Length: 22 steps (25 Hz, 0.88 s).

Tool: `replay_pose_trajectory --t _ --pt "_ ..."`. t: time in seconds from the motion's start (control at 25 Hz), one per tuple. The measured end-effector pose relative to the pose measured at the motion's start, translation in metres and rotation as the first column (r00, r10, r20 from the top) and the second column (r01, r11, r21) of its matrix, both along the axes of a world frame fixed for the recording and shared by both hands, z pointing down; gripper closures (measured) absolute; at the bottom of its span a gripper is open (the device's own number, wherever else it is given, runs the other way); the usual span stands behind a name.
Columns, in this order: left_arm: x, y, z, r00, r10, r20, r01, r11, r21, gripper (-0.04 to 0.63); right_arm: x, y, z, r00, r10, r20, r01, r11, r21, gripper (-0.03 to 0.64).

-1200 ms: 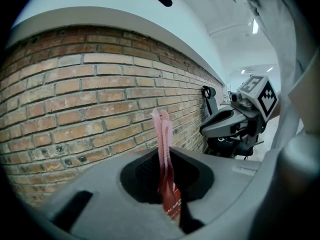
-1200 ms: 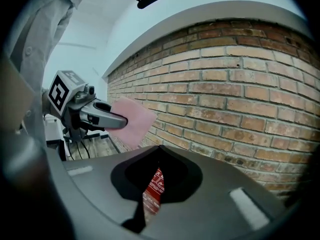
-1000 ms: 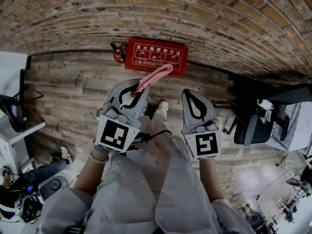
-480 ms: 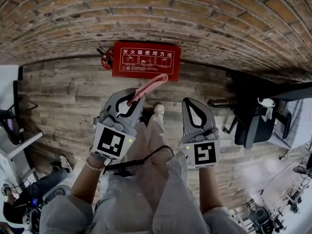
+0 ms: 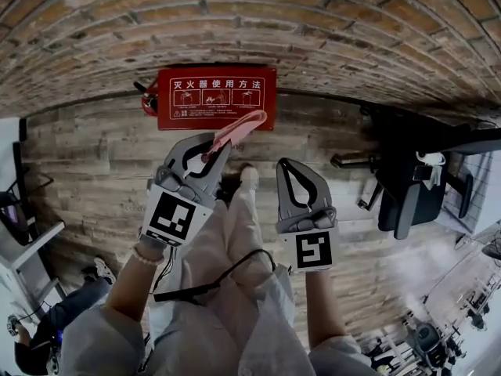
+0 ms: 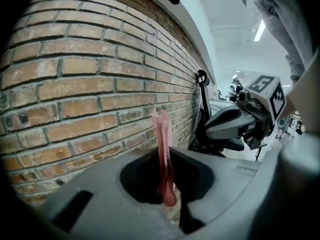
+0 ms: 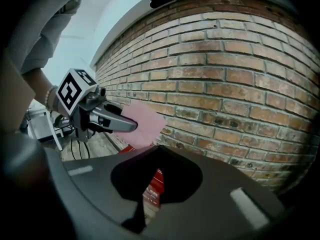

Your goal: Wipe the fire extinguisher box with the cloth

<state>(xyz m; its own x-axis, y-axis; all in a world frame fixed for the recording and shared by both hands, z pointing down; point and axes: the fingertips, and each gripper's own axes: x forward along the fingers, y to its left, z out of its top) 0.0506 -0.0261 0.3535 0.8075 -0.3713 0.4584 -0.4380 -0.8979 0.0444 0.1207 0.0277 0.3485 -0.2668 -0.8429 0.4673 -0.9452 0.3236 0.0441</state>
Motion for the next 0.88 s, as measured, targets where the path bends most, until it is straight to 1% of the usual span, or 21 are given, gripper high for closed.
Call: replay_pose_trajectory --t 0.12,0.2,0.32,0.52,0.68,0.88 --pt "0.011 -0.003 0.019 0.999 0.036 0.021 -0.036 0.999 0.000 0.583 0.011 -0.005 0.011 0.999 0.041 0.021 -0.041 0.999 0.001 0.609" --pt "0.019 -0.007 0.030 0.999 0.040 0.024 -0.039 0.999 -0.016 0.583 0.019 -0.008 0.018 0.997 0.066 0.034 -0.066 0.998 -0.004 0.609" --pt "0.035 -0.016 0.047 1.000 0.024 0.012 -0.024 0.999 -0.045 0.583 0.028 -0.011 0.028 0.997 0.075 0.036 -0.075 0.997 -0.006 0.609" --pt "0.058 -0.034 0.068 1.000 0.003 -0.003 -0.003 0.998 -0.060 0.583 0.023 -0.015 0.041 0.998 0.050 0.049 -0.049 0.999 -0.011 0.609" --pt "0.073 -0.052 0.085 0.999 -0.042 -0.021 0.039 0.993 -0.110 0.583 0.024 -0.017 0.050 0.997 0.044 0.061 -0.042 0.999 -0.026 0.609" --pt "0.089 -0.077 0.113 0.996 -0.087 -0.002 0.086 0.982 -0.170 0.583 0.034 -0.017 0.060 0.996 0.058 0.063 -0.056 0.998 -0.035 0.609"
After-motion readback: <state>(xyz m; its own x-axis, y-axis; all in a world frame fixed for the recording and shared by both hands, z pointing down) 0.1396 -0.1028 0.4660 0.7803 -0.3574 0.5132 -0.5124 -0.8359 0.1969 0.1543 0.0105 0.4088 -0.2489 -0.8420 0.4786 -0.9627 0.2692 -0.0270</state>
